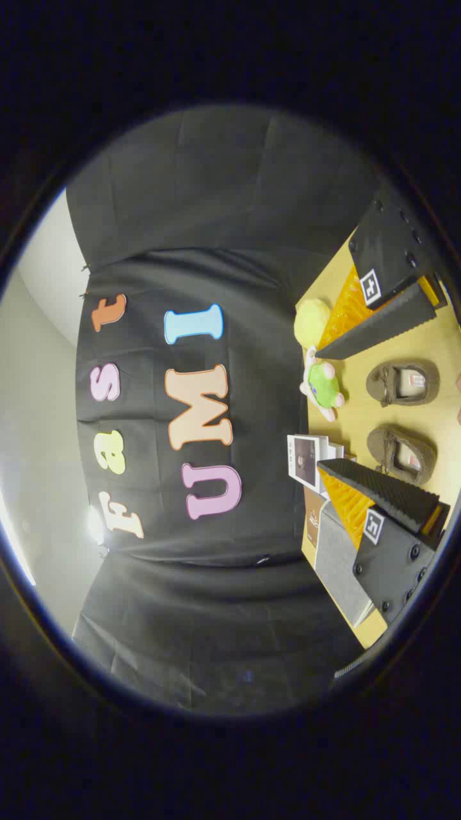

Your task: Open the storage box then place both shoes into the box .Put the left shoe in first, then the right shoe, with the right side of both shoes facing outward in a uniform manner.

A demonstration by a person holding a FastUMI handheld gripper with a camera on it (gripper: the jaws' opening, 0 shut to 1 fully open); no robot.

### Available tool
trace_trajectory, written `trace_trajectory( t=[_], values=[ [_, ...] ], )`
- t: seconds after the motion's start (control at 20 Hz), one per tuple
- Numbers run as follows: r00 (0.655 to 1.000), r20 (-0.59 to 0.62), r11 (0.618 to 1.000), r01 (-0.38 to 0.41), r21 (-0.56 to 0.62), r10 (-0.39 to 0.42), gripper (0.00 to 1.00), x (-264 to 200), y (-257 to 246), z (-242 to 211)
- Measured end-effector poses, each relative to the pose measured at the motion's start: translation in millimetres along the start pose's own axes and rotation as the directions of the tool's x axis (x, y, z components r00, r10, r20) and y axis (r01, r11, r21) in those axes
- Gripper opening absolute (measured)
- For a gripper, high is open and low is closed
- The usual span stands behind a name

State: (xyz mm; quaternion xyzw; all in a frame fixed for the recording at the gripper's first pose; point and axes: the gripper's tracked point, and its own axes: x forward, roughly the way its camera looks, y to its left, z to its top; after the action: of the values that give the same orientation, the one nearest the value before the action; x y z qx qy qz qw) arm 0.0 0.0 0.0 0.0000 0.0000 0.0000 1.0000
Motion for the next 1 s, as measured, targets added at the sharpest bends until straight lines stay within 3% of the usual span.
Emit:
trace_trajectory(
  t=[0.75,1.0],
  values=[
    [1.000,-0.012,1.000,-0.022,-0.015,0.022,0.98,7.1,5.2,-1.8],
    [0.997,-0.055,0.994,-0.051,0.093,0.056,0.98,13.2,15.8,-12.6]
  ],
)
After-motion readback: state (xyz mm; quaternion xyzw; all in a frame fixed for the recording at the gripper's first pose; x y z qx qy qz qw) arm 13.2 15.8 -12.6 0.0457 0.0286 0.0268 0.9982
